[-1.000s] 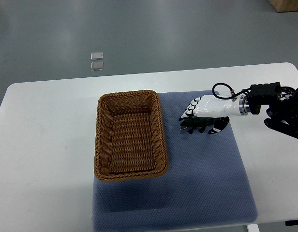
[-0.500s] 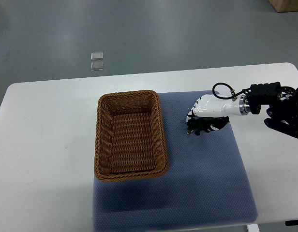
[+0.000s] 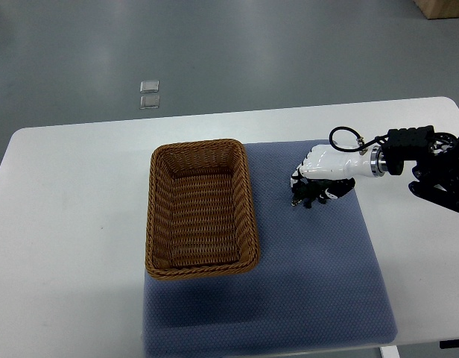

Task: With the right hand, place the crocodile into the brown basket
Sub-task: 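Lift the crocodile and carry it over the wicker basket, then open the right hand to drop the crocodile into the basket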

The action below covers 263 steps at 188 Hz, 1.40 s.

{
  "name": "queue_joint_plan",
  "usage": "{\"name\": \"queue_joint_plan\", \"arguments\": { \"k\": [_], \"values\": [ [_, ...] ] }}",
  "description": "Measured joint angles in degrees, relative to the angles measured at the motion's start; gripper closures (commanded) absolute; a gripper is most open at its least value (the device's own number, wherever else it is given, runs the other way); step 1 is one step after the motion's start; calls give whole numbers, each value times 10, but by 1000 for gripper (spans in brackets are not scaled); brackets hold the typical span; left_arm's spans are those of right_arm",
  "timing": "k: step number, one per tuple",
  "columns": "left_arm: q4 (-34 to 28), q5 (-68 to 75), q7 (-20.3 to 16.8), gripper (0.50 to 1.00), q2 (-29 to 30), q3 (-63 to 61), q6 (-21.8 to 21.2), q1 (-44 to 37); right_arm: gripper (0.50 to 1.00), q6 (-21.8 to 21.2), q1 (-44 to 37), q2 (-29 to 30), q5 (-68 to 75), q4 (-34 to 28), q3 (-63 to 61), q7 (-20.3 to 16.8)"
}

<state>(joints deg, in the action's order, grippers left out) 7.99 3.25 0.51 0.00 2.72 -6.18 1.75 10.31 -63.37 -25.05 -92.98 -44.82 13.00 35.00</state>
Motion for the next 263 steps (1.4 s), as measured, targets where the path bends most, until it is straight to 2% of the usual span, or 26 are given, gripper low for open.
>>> {"name": "queue_joint_plan", "arguments": {
  "k": [44,144,214,263],
  "values": [
    [0,0,0,500,0,0,0,0,1000,5,-11,-1,3,0,-4,0],
    [0,0,0,500,0,0,0,0,1000,5,-125,1,18,-32,-12,0],
    [0,0,0,500,0,0,0,0,1000,20,-163,76,18,-105,-13,0],
    [-3,0,0,500,0,-2,0,0,1000,30,-141,135,18,-114,-12,0]
  ]
}}
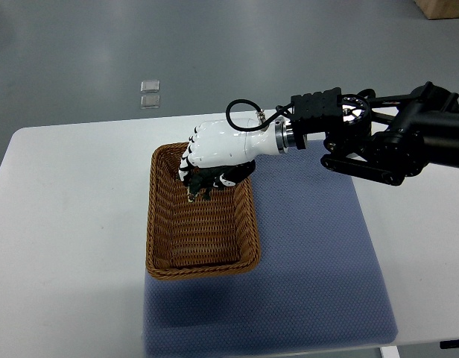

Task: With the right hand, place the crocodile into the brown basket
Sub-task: 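Open the right hand to drop the crocodile into the basket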

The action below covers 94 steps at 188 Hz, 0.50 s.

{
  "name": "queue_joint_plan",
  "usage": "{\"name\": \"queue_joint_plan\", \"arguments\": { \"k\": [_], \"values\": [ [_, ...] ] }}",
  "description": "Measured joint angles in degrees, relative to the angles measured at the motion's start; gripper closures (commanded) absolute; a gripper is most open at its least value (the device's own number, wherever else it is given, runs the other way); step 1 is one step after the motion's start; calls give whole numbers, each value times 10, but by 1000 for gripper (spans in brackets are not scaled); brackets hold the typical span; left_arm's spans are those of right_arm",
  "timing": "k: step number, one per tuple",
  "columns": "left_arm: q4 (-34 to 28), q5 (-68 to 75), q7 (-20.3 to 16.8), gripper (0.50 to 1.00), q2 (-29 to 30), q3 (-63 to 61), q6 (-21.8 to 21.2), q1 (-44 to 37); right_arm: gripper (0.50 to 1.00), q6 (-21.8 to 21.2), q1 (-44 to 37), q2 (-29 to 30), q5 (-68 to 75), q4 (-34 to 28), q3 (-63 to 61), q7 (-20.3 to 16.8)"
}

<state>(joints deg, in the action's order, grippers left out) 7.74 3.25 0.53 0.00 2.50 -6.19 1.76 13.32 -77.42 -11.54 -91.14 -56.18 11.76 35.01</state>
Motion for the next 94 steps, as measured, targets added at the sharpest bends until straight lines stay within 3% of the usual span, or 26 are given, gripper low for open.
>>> {"name": "queue_joint_plan", "arguments": {
  "k": [18,28,38,53,59,76,94],
  "values": [
    [-1,0,0,500,0,0,0,0,993,1,11,15,0,0,1,0],
    [-1,0,0,500,0,0,0,0,906,1,16,20,0,0,1,0],
    [-1,0,0,500,0,0,0,0,771,1,21,22,-1,1,1,0],
    [-1,0,0,500,0,0,0,0,687,1,24,23,-2,4,1,0],
    [-1,0,0,500,0,0,0,0,626,1,25,23,-2,6,1,0],
    [-1,0,0,500,0,1,0,0,589,1,27,22,-2,11,1,0],
    [-1,0,0,500,0,1,0,0,587,2,30,19,-2,14,1,0]
  ]
}}
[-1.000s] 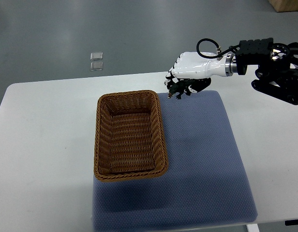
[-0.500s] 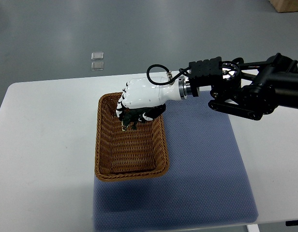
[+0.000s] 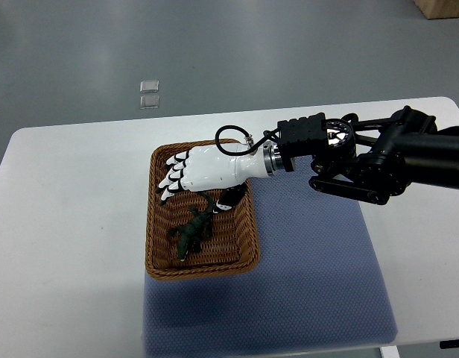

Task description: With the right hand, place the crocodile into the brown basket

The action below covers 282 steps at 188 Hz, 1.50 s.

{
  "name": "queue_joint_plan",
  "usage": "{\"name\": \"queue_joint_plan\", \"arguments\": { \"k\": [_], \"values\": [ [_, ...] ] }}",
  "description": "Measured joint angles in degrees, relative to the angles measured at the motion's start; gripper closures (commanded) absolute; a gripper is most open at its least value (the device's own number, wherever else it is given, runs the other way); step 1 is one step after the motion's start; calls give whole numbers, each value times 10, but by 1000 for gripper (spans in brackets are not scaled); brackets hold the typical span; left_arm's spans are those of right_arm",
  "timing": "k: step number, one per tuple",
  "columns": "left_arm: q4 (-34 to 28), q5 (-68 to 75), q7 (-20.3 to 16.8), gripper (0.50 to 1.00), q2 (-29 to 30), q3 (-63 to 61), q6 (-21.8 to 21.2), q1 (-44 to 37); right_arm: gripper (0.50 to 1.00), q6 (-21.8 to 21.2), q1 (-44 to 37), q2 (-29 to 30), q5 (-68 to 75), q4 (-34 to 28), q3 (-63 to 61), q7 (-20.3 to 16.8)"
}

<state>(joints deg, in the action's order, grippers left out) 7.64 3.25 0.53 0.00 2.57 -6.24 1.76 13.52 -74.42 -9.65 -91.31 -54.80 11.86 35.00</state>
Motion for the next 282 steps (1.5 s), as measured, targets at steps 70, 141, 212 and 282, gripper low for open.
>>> {"name": "queue_joint_plan", "arguments": {
  "k": [70,141,212,282],
  "values": [
    [2,0,0,500,0,2,0,4,587,-42,20,-62,111,46,-76,0],
    [4,0,0,500,0,2,0,4,587,-141,91,-105,498,177,-130,0],
    [3,0,0,500,0,0,0,4,585,-160,175,-122,823,208,-136,-86],
    [3,0,0,500,0,0,0,4,583,-216,224,-134,865,207,-155,-97]
  ]
}}
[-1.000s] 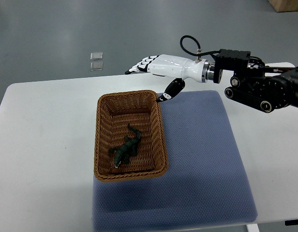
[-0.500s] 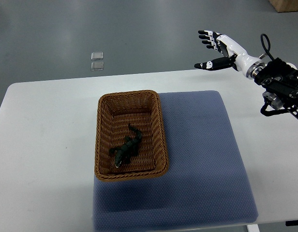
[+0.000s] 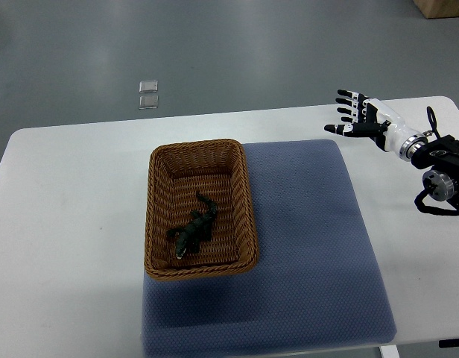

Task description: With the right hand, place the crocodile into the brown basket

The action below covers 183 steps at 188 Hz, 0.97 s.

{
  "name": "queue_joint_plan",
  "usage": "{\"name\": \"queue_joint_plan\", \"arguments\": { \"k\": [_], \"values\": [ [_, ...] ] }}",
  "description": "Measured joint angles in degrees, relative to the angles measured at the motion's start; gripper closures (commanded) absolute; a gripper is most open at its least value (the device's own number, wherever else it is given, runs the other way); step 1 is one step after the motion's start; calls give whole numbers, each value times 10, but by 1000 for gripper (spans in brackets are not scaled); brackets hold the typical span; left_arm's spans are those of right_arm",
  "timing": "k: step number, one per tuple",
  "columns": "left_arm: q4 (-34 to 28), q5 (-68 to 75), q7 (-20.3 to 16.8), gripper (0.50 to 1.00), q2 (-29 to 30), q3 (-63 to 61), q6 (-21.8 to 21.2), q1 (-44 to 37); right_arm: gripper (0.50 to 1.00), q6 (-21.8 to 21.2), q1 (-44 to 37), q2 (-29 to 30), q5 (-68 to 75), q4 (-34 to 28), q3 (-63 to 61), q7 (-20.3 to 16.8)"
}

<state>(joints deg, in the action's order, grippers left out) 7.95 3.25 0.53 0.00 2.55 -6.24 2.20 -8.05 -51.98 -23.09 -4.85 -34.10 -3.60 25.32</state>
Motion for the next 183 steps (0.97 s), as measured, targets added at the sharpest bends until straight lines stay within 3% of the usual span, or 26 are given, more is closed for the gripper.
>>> {"name": "queue_joint_plan", "arguments": {
  "k": [104,119,150,183],
  "values": [
    [-1,0,-1,500,0,0,0,0,574,-3,53,1,3,2,-125,-1],
    [-1,0,-1,500,0,1,0,1,574,-8,53,1,16,1,-126,-19],
    [-2,0,-1,500,0,1,0,2,574,-34,53,1,85,1,-126,-108],
    [-3,1,-1,500,0,0,0,4,574,-37,53,3,101,1,-127,-109]
  ]
}}
